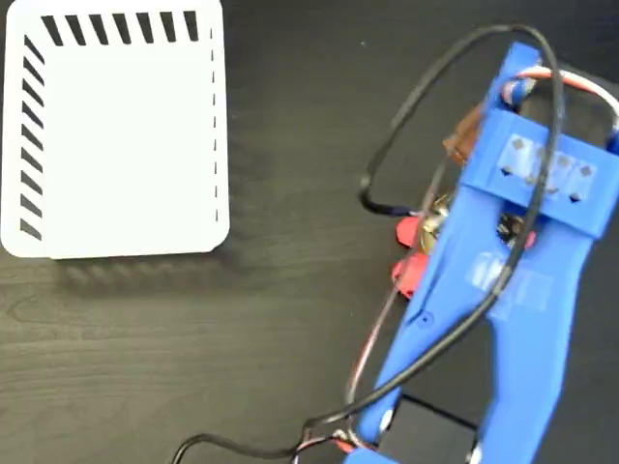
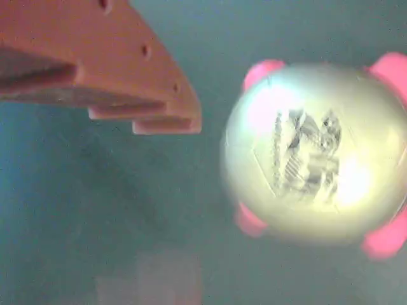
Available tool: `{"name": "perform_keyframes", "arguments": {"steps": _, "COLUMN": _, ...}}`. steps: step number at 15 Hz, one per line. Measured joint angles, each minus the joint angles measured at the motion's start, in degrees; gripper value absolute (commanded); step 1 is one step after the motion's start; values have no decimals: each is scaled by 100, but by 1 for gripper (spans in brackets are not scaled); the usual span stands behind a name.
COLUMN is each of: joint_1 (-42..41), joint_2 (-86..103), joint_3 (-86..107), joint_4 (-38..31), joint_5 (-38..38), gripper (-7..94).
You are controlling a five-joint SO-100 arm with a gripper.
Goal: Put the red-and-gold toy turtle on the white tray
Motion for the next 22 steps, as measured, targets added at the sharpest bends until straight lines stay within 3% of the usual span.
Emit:
{"name": "perform_keyframes", "arguments": {"steps": 7, "joint_1": 457, "joint_2": 9, "joint_3": 237, "joint_4": 0, "joint_5": -571, "gripper": 71}}
{"name": "perform_keyframes", "arguments": {"steps": 12, "joint_1": 475, "joint_2": 9, "joint_3": 404, "joint_4": 70, "joint_5": -554, "gripper": 73}}
{"name": "perform_keyframes", "arguments": {"steps": 22, "joint_1": 475, "joint_2": -202, "joint_3": 1767, "joint_4": -1310, "joint_5": -343, "gripper": 73}}
